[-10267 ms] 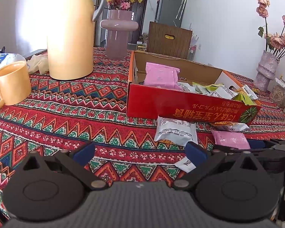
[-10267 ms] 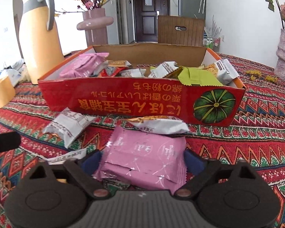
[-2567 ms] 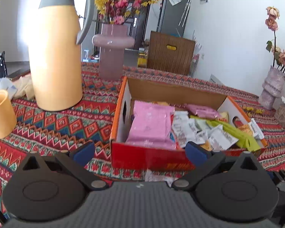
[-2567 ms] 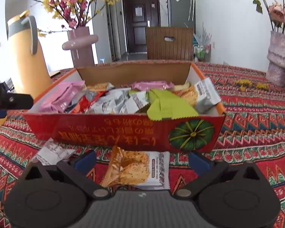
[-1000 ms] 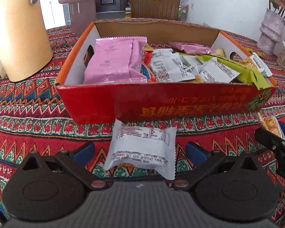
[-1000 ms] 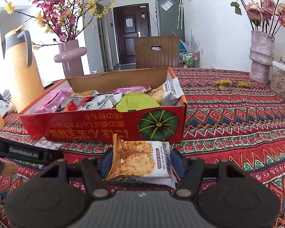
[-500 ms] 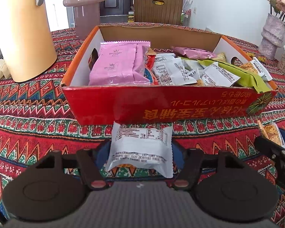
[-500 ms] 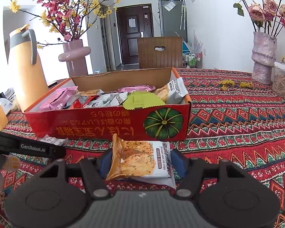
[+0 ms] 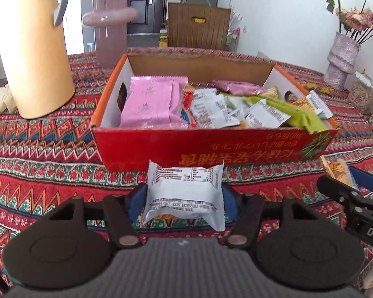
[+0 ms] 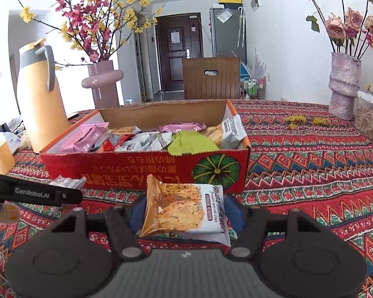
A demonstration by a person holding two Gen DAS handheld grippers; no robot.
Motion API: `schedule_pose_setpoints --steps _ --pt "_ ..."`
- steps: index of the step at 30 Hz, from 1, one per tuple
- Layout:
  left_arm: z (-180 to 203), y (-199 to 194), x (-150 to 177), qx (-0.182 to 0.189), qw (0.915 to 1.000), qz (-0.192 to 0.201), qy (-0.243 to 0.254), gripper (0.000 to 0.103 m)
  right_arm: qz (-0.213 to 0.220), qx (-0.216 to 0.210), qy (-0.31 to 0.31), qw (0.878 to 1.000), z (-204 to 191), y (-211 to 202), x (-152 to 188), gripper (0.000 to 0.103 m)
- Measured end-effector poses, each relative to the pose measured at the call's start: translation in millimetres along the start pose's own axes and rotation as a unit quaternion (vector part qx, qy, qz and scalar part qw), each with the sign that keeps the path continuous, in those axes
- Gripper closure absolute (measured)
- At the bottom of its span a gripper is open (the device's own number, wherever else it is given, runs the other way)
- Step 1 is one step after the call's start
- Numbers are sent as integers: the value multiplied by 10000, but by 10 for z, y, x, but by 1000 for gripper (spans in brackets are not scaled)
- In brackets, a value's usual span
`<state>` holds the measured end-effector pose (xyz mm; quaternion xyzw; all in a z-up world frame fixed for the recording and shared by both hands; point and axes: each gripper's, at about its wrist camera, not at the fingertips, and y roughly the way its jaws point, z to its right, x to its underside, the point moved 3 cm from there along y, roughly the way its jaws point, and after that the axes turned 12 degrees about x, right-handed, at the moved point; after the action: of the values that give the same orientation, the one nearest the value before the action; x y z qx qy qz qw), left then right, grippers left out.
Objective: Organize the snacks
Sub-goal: 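Carry both packets over the box and open both tools to drop them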
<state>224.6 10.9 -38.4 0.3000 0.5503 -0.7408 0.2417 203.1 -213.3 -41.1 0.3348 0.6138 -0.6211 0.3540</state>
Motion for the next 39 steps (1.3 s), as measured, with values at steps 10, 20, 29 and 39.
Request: schedule_pose_setpoints --steps 10,20,29,39 --pt "182 -330 -172 159 9985 504 151 39 118 3 -158 9998 -22 -65 -83 36" --pt "138 -350 -73 168 9989 437 94 39 -603 111 -1083 9922 -3 292 210 10" --pt "114 -366 -40 136 9991 403 36 38 -842 -373 -835 9922 154 490 187 16" --pt "96 -361 -34 156 9991 388 15 38 -682 -310 -821 9938 213 345 195 86"
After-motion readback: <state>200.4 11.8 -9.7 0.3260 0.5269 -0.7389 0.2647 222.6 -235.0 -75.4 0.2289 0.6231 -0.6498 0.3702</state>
